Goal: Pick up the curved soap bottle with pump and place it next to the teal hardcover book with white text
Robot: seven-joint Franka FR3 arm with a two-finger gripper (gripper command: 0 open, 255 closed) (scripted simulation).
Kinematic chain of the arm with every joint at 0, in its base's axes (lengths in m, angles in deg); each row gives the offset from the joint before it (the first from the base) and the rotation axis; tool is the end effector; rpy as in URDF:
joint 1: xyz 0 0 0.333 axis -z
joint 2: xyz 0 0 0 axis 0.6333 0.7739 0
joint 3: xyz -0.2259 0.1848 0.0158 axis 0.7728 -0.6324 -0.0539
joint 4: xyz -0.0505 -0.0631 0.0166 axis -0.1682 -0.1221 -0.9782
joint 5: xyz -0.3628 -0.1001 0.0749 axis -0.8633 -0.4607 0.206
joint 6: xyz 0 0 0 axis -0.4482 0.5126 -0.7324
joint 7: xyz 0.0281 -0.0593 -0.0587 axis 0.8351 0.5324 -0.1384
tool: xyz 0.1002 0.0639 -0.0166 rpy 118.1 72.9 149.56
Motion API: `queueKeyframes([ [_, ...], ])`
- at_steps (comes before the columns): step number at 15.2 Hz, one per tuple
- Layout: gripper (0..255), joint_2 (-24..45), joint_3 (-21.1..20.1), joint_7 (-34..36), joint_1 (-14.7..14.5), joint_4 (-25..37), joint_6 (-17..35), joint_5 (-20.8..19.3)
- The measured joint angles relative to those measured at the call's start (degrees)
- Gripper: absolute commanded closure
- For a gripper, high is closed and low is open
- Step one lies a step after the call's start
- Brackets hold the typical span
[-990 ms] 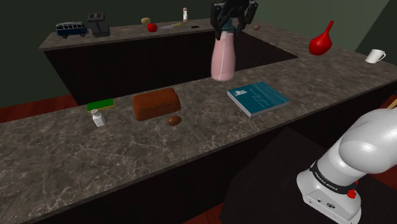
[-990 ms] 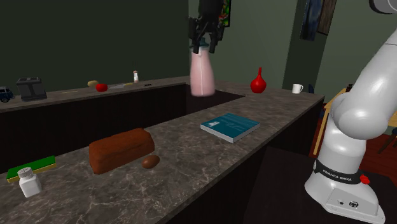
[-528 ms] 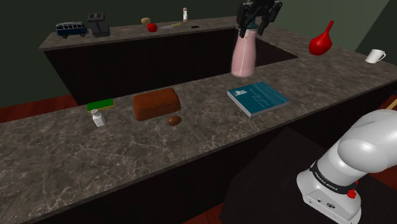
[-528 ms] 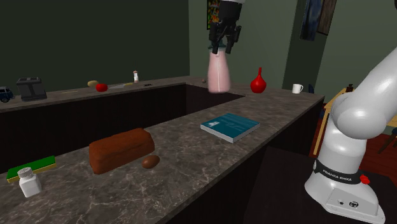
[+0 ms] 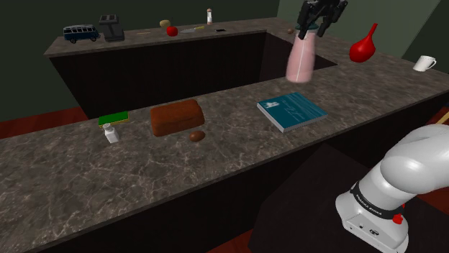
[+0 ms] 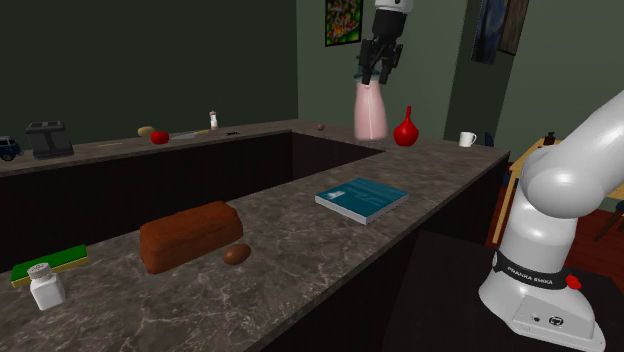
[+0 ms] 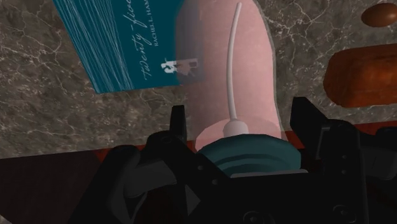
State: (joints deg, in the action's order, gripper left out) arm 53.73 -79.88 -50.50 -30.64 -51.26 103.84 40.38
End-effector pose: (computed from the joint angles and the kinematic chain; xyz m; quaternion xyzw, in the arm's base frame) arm 0.3847 -0.0510 0.6380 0.9789 -0.1693 0.1113 0.0267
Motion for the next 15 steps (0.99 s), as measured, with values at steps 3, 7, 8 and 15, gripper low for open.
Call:
queueKeyframes([
  [3, 255, -0.96, 3.57, -4.24, 1.05, -0.29, -0.44, -1.04],
  [7, 255, -1.73, 8.22, -9.71, 2.42, -0.57, -0.55, -2.51],
  [8, 255, -1.80, 9.31, -10.98, 2.72, -0.59, -0.48, -2.84],
  [15, 255, -0.60, 18.07, -21.05, 4.82, 1.35, -0.32, -5.19],
])
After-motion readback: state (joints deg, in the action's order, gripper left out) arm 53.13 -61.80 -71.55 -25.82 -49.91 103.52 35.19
